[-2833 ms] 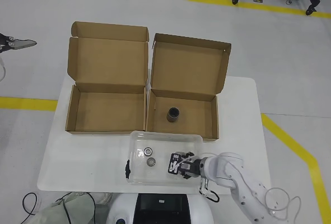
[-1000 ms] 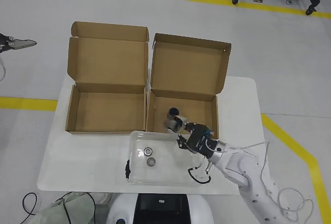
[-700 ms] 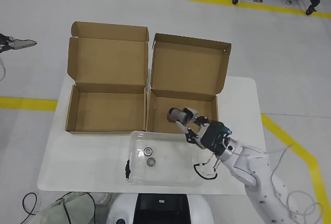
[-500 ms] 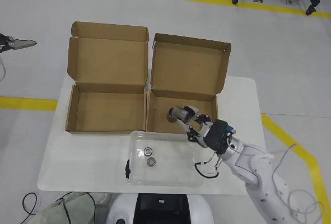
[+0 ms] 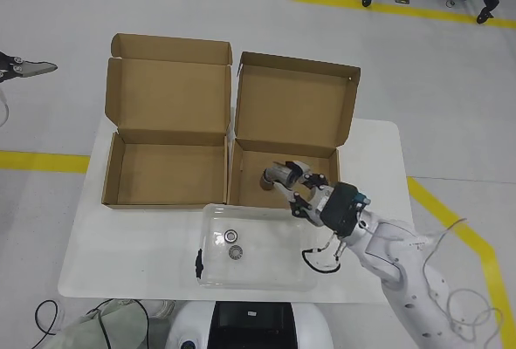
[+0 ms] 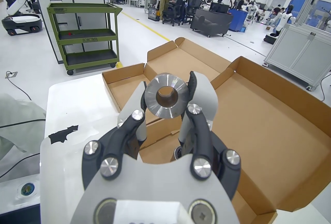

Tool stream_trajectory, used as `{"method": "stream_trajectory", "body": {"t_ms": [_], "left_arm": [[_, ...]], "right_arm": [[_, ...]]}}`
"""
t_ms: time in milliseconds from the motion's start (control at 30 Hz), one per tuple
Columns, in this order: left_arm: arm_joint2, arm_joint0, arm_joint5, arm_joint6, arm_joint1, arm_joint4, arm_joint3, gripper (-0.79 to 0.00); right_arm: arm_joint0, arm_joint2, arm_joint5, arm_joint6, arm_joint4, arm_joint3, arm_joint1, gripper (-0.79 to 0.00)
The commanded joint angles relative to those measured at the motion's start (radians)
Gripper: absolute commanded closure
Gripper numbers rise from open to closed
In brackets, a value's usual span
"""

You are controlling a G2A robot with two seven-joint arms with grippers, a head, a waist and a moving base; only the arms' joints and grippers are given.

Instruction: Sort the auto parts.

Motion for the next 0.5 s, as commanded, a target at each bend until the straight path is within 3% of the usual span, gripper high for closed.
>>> {"method": "stream_trajectory", "body": {"t_ms": [0, 467], "left_arm": [[0.0, 0.0, 0.0, 0.0, 0.0, 0.0, 0.0, -0.785], [0.0, 0.0, 0.0, 0.0, 0.0, 0.0, 0.0, -0.785]], "right_arm": [[0.006, 0.002, -0.009, -0.014, -0.005, -0.003, 0.0, 0.0], [0.054, -0.025, -0.01, 0.004, -0.015, -0.033, -0.007, 0.0]]}}
